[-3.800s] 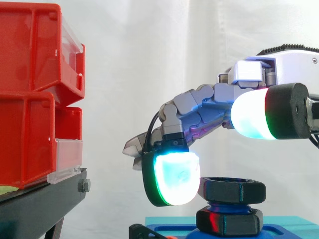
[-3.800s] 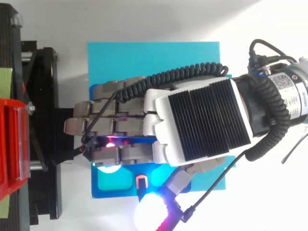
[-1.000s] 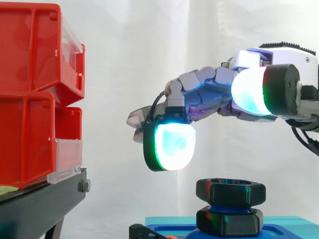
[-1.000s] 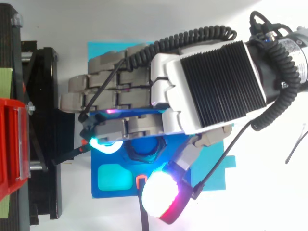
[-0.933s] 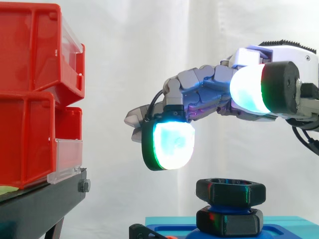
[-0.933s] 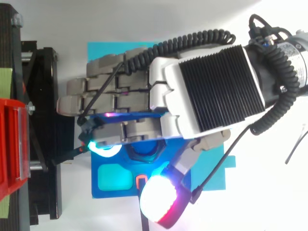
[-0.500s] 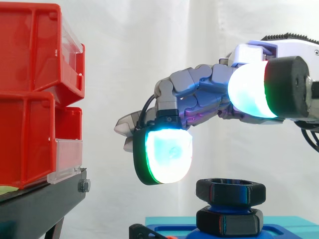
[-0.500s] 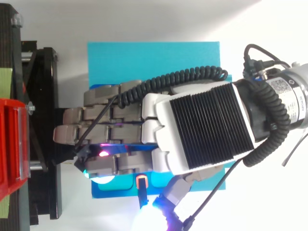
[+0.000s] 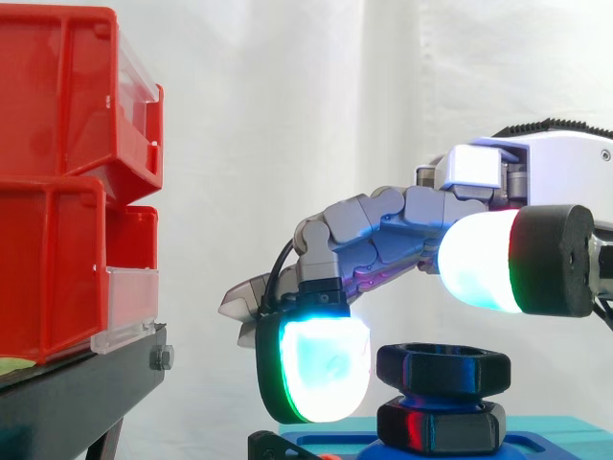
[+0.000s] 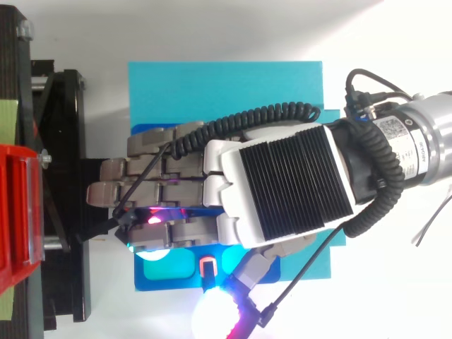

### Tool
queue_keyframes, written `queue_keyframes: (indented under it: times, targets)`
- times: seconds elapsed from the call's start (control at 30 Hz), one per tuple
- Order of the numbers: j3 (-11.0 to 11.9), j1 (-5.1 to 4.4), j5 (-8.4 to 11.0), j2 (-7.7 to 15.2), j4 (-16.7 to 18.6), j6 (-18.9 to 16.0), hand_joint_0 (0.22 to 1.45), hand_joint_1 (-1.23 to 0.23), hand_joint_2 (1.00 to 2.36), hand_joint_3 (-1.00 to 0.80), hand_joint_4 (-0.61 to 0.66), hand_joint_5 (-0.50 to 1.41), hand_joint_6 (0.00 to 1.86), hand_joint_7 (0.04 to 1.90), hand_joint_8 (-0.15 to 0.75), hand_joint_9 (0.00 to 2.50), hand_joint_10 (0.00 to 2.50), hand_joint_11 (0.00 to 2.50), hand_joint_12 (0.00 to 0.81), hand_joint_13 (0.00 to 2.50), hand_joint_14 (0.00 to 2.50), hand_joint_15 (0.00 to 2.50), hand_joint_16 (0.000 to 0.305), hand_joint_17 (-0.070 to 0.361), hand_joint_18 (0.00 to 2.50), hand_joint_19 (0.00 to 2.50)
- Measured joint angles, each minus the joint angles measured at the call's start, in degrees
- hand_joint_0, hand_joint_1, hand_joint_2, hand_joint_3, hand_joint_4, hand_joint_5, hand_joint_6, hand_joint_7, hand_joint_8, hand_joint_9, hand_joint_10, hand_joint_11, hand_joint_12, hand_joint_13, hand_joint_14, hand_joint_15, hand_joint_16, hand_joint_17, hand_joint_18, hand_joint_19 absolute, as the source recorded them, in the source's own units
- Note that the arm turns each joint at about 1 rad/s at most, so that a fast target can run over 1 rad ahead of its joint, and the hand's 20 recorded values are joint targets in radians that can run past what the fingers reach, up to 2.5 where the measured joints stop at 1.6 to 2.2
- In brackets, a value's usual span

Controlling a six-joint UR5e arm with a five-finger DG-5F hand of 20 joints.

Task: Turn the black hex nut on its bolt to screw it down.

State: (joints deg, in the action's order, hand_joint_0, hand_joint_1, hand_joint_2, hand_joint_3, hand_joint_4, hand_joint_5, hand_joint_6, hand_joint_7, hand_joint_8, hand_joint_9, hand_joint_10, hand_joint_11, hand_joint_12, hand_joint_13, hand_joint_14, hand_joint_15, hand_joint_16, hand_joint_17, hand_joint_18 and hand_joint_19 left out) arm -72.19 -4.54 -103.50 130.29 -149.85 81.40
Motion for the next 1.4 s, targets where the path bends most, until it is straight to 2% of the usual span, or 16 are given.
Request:
queue_keyframes:
  times: [0.4,0.87,1.4]
  targets:
    - [0.0,0.33,-0.61,0.1,0.0,0.1,0.49,-0.16,1.00,-0.50,0.24,-0.10,0.61,1.19,0.298,0.49,0.00,0.05,0.397,0.56,0.00,0.11,0.059,0.133,0.59,0.26]
    - [0.0,2.32,-4.26,0.1,1.1,-0.1,0.49,-0.16,1.00,-0.50,0.25,-0.10,0.62,1.16,0.304,0.50,0.00,0.06,0.398,0.57,0.00,0.11,0.059,0.132,0.60,0.26]
    - [0.0,4.40,-7.30,0.1,1.7,0.0,0.49,-0.16,1.00,-0.50,0.26,-0.10,0.63,1.16,0.305,0.51,0.00,0.05,0.397,0.57,0.00,0.11,0.058,0.131,0.60,0.27]
